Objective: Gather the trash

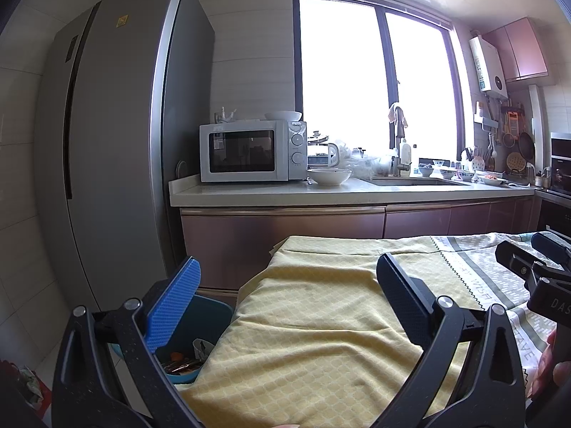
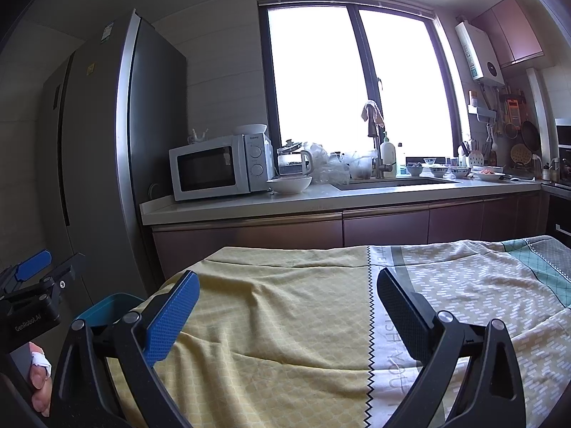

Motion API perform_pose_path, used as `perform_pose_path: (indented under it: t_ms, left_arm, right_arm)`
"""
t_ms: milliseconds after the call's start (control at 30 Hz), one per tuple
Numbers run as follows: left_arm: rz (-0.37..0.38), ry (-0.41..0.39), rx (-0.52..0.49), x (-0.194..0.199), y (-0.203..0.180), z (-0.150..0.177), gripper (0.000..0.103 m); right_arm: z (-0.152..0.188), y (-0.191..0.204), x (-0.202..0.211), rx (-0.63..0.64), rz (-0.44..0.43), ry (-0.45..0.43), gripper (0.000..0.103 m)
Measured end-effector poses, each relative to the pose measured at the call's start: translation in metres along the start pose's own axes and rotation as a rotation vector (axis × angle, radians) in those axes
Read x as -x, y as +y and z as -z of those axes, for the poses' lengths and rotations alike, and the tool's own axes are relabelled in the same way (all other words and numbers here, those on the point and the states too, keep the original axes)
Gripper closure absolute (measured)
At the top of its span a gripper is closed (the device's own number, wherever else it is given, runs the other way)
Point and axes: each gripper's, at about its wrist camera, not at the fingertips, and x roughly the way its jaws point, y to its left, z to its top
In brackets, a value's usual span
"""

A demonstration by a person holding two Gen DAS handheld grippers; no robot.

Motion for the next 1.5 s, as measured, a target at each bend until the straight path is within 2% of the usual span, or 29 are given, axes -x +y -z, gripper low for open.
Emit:
perform_pose_path:
  t_ms: [1500]
  left_arm:
    - [0.014,0.008,-0.012,-0.013,-0.008,0.003,0.006]
  right_arm:
    - [-0.002,-0.01,0.001,-0.015,0.028,-0.013,0.007]
